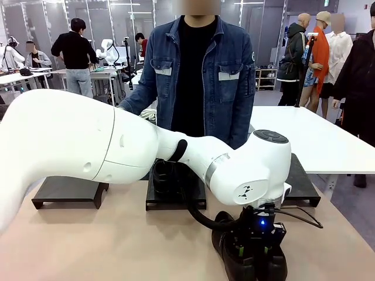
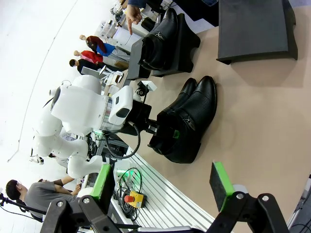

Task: Place the shoes on the stand as instructed by the person.
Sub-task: Pick up another pair of Shoes and place it on the Shoes Stand indicated by the person.

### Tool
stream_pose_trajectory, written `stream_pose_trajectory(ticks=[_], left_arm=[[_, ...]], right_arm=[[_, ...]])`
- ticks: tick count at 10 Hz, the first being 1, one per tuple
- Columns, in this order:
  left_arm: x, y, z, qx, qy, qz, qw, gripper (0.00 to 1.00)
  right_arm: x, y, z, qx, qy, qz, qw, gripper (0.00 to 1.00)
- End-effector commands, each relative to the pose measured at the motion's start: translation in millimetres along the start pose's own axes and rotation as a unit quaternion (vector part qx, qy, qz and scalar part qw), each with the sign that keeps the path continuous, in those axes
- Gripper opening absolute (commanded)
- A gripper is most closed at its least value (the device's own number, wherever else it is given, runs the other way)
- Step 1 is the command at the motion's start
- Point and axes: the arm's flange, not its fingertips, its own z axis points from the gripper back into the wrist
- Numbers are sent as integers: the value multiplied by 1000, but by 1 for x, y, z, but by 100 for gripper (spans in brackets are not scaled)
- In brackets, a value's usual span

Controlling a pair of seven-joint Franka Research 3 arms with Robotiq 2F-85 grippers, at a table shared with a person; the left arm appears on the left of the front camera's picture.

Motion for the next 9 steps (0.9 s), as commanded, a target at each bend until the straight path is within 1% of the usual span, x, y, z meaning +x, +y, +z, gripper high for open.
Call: stream_pose_trajectory(ticks=[1,2,3,4,6,7,9], left_arm=[[2,0,6,1,6,5,1000,0],[3,1,7,3,7,7,1000,15],[4,1,6,5,10,7,1000,5],[4,1,6,6,11,7,1000,0],[3,5,22,-1,9,19,1000,0],[3,8,41,17,-2,36,999,0],[1,19,91,25,3,39,999,0]], right_arm=[[0,1,1,5,-5,4,1000,100],[0,1,1,5,-5,4,1000,100],[0,1,1,5,-5,4,1000,100],[0,1,1,5,-5,4,1000,100],[0,1,1,5,-5,4,1000,100],[0,1,1,5,-5,4,1000,100],[0,1,1,5,-5,4,1000,100]])
